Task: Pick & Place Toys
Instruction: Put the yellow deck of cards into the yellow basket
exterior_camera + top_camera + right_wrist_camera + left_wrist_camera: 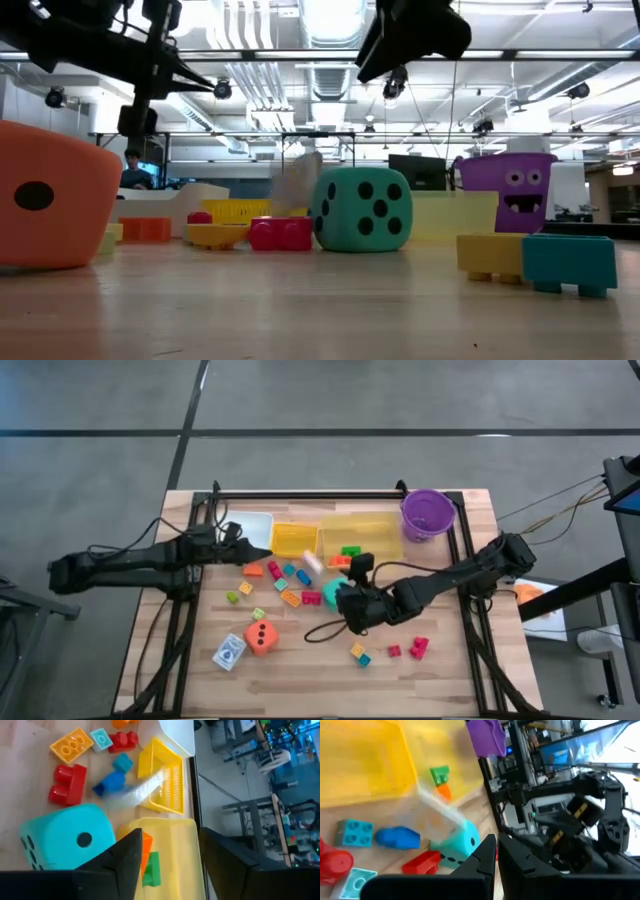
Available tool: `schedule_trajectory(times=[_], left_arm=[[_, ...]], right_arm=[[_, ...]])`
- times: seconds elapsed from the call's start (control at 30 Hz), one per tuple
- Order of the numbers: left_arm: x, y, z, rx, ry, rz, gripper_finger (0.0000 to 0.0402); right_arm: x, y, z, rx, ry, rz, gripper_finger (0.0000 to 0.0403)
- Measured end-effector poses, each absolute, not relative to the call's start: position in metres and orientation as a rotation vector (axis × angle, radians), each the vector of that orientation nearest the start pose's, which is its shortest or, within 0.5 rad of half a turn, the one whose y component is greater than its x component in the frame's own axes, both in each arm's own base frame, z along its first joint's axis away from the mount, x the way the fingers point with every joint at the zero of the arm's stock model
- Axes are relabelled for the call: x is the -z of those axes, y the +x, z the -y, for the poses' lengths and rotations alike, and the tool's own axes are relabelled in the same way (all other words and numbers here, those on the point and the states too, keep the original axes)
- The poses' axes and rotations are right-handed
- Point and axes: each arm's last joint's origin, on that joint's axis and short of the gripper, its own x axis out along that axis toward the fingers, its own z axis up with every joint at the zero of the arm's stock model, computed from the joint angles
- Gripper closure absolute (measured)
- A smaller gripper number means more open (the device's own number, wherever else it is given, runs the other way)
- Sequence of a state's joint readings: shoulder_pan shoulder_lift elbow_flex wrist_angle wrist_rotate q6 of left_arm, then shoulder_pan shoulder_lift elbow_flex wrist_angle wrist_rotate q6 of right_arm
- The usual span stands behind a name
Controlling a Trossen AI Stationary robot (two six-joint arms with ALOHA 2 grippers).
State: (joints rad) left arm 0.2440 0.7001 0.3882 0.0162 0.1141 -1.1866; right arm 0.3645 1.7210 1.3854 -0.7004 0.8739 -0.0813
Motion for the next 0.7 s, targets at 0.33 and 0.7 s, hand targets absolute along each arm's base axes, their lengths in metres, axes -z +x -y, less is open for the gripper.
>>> schedule_trajectory(times=[0.33, 0.7], left_arm=[[-0.2264, 0.1657, -0.0336, -0.149, -1.224, -0.25, 0.0382], [-0.2225, 0.1654, -0.0335, -0.153, -1.128, -0.288, 0.0382]], right_arm=[[-0.2615, 0.3368, -0.102, 0.408, -0.674, -0.92, 0.035], [-0.2613, 0.3369, -0.1022, 0.409, -0.653, -0.916, 0.0394]])
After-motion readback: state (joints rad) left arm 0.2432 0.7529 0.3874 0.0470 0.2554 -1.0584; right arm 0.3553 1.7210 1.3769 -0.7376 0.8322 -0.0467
